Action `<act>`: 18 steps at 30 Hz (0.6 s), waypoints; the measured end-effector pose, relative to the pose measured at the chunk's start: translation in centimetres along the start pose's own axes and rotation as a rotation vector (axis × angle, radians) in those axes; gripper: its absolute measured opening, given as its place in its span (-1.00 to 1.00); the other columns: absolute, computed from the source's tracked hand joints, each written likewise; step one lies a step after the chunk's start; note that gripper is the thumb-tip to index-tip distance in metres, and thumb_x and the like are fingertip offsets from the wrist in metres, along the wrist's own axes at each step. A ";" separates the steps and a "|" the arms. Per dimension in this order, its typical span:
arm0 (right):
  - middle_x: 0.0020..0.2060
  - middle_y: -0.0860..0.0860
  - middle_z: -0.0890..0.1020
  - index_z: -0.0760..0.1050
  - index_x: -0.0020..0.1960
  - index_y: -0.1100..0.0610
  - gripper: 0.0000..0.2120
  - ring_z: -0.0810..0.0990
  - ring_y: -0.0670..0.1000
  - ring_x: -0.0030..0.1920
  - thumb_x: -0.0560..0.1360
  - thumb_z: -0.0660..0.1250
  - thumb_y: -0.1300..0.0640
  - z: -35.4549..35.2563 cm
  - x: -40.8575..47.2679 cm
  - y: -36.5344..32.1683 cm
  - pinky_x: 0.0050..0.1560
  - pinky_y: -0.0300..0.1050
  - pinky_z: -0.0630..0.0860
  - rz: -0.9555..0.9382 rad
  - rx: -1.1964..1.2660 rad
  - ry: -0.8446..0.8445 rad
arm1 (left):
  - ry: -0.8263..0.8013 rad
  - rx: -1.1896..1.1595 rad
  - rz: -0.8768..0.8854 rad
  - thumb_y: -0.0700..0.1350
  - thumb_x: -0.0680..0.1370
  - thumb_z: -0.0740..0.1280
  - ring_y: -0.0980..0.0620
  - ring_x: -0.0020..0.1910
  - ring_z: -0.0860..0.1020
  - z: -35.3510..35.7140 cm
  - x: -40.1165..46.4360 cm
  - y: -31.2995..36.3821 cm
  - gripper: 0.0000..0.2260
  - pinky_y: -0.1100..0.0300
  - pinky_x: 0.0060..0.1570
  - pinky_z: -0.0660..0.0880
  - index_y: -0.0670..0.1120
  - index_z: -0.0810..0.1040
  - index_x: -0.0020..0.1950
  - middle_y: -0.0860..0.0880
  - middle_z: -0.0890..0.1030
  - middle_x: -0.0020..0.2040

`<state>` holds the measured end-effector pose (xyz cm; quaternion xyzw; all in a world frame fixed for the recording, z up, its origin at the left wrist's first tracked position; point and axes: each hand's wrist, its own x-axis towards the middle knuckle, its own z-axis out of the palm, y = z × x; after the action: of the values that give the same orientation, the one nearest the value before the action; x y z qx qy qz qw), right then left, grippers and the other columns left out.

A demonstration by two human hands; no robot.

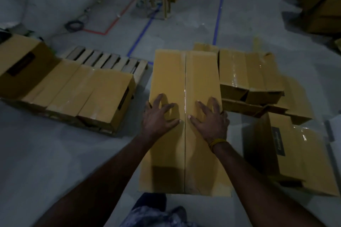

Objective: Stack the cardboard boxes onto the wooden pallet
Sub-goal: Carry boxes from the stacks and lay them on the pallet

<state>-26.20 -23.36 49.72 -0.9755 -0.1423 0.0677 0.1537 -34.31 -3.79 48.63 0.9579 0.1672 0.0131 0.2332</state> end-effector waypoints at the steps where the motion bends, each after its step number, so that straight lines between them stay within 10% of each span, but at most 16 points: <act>1: 0.59 -0.07 -0.02 0.22 0.52 -0.29 -0.31 0.17 0.36 0.46 0.45 0.25 -0.43 0.4 -0.3 -1.4 0.38 0.28 0.24 -0.009 0.007 -0.011 | 0.000 0.002 -0.011 0.40 0.40 0.37 -0.27 0.50 0.08 -0.8 -0.5 -1.3 -0.34 -0.26 0.37 0.30 0.24 0.37 0.46 0.09 0.02 0.60; 18: 0.59 -0.12 0.00 0.26 0.48 -0.33 -0.35 0.20 0.29 0.44 0.43 0.28 -0.41 12.2 2.9 -37.2 0.38 0.21 0.22 -0.164 0.090 -0.078 | 0.067 0.028 -0.164 0.45 0.36 0.36 -0.29 0.49 0.13 -18.2 0.3 -34.6 -0.34 -0.30 0.32 0.35 0.30 0.36 0.43 0.12 0.01 0.59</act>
<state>-35.15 14.90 49.79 -0.9494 -0.2243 0.0989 0.1965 -46.75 33.31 49.23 0.9432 0.2530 0.0237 0.2142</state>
